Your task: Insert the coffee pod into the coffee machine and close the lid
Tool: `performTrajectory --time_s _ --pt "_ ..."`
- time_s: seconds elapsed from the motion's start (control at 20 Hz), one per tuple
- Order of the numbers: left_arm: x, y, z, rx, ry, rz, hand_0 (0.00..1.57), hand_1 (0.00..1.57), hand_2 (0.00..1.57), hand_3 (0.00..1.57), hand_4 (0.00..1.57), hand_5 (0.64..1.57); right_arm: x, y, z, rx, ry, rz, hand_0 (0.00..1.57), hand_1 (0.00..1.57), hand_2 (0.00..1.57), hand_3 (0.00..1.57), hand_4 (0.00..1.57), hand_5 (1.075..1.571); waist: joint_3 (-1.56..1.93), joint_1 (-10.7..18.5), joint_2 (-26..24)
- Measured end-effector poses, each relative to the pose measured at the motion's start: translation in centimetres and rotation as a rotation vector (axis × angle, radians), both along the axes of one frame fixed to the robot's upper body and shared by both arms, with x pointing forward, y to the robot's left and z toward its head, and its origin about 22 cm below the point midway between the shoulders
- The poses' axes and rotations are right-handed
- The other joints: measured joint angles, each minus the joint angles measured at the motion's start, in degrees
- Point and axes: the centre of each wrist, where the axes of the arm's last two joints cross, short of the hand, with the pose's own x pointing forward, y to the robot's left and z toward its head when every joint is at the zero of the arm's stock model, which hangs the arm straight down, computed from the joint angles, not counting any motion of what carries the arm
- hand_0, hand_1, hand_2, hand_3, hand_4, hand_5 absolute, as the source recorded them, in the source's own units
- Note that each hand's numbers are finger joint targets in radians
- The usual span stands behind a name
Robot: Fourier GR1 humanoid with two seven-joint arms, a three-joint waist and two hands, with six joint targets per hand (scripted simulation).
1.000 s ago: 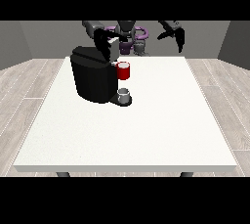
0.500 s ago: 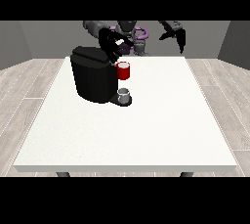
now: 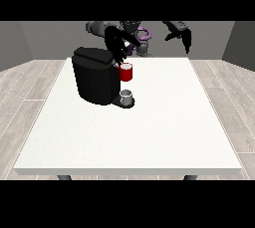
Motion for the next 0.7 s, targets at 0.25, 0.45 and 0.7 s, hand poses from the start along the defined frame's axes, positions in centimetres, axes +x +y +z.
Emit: performTrajectory --time_s 0.25,0.45,0.7 --pt "0.6 -1.1 1.2 0.001 -0.035 -0.057 0.00 0.00 0.00 0.00 0.36 1.571 -0.6 -1.8 3.0 -0.076 -0.048 -0.057 0.00 0.00 0.00 0.00 0.00 1.571 0.22 4.17 2.73" --pt "1.2 -1.7 2.4 0.002 -0.069 -0.091 0.00 0.00 0.00 0.00 0.22 1.571 -1.6 -3.0 4.4 -0.085 -0.037 -0.092 0.00 0.00 0.00 0.00 0.00 1.571 0.50 6.54 4.82" --pt "1.8 -3.1 4.0 0.010 -0.108 -0.142 0.00 0.00 0.00 0.00 0.30 1.571 -1.6 0.6 7.3 -0.002 -0.237 0.052 0.00 0.00 0.00 0.00 0.00 1.571 -0.93 11.30 7.83"
